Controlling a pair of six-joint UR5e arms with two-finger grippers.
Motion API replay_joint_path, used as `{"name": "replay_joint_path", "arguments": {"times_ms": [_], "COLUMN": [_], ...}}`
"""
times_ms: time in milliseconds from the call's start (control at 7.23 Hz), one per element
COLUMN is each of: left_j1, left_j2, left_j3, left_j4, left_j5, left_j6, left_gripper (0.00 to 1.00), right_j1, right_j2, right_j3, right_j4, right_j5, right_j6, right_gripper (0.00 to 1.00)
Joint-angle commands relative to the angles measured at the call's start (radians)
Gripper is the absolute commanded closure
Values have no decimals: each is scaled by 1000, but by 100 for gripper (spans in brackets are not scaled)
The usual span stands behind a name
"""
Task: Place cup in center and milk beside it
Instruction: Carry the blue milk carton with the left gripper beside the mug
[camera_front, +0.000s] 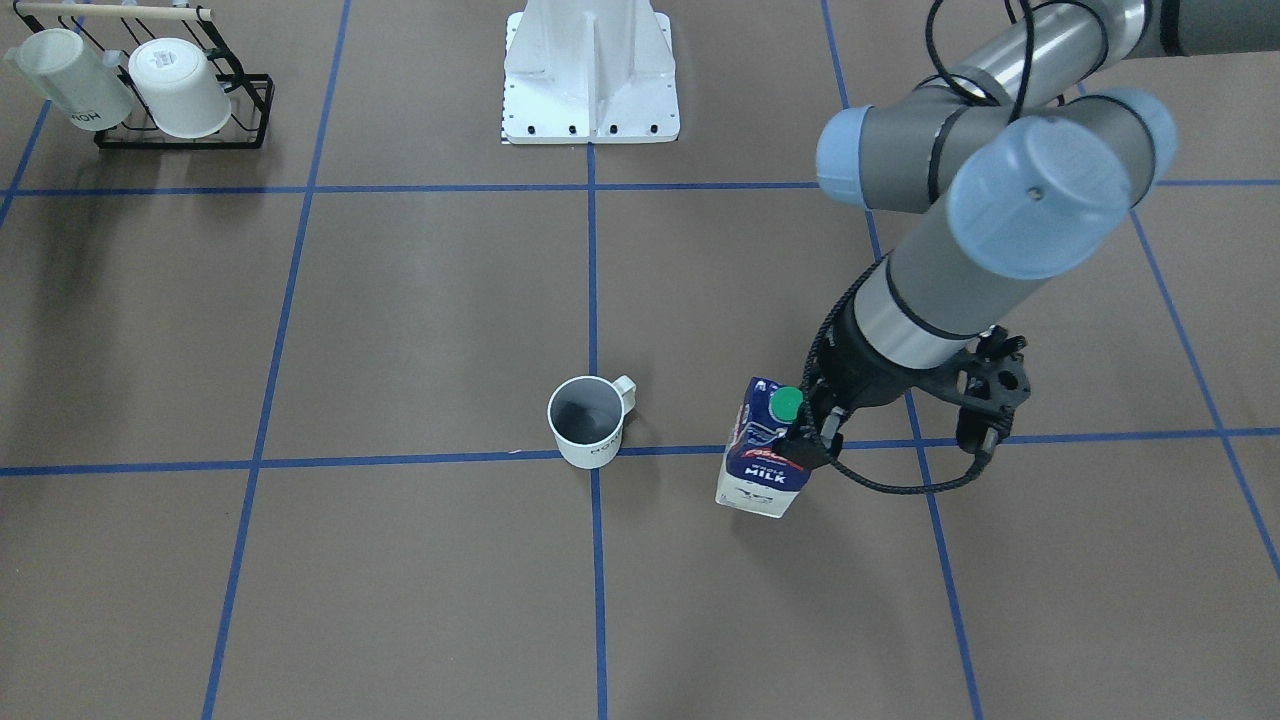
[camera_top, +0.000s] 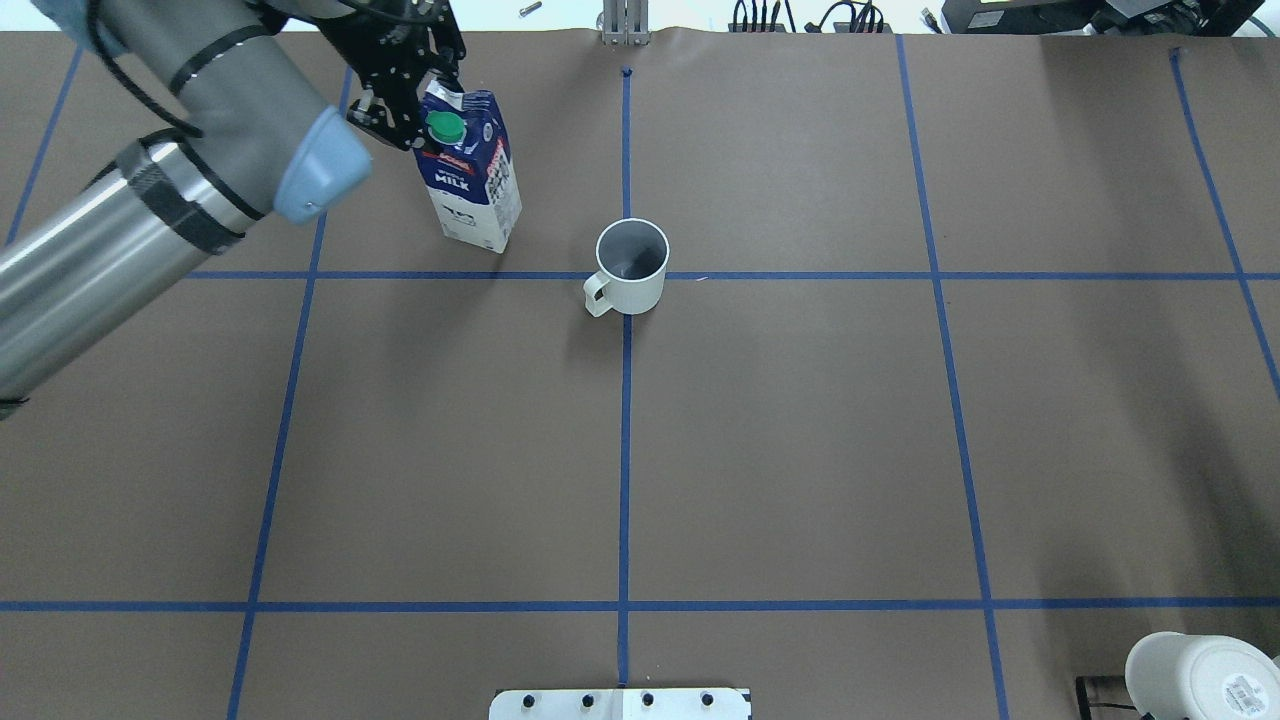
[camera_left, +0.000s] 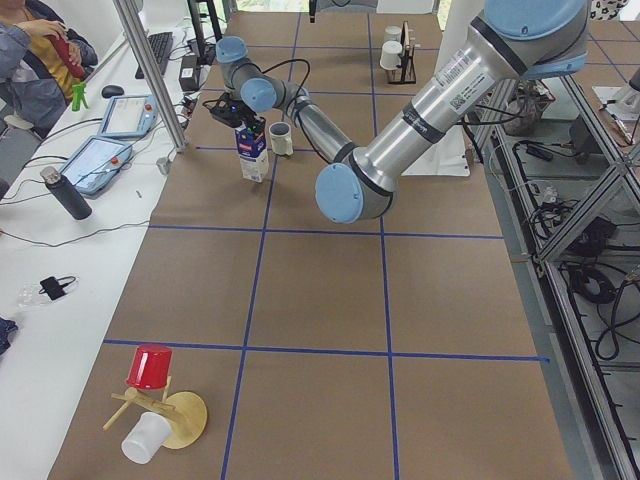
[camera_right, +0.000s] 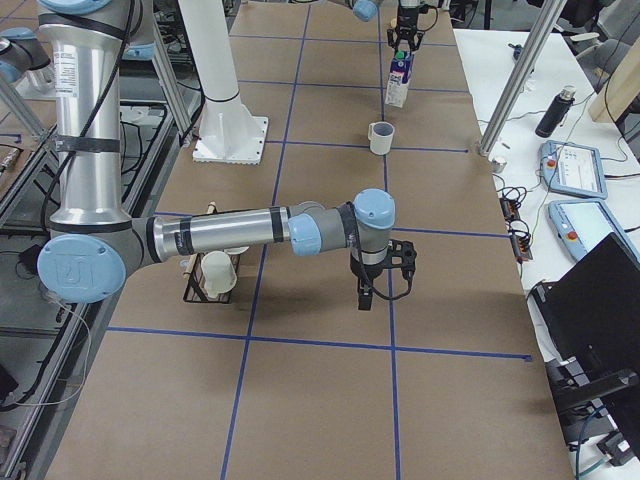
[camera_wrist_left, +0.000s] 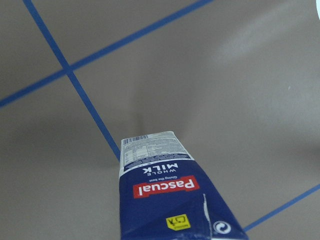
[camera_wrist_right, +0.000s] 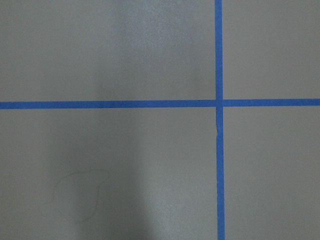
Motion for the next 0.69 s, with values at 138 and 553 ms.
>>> {"name": "replay_joint_path", "arguments": {"times_ms": [138, 553], "left_j1": [45, 64], "left_j2": [-74, -100], "left_j3": [135, 156], "left_j4": [-180, -184], "left_j5": [31, 58], "left_j6": [-106, -105], "left_gripper": [51, 42], "right_j1": [14, 16], "right_j2": [-19, -19], "right_j3": [12, 15], "right_j4": [3, 3], "right_j5": [35, 42], "right_j6": [-6, -6], "right_gripper": [0, 0]}}
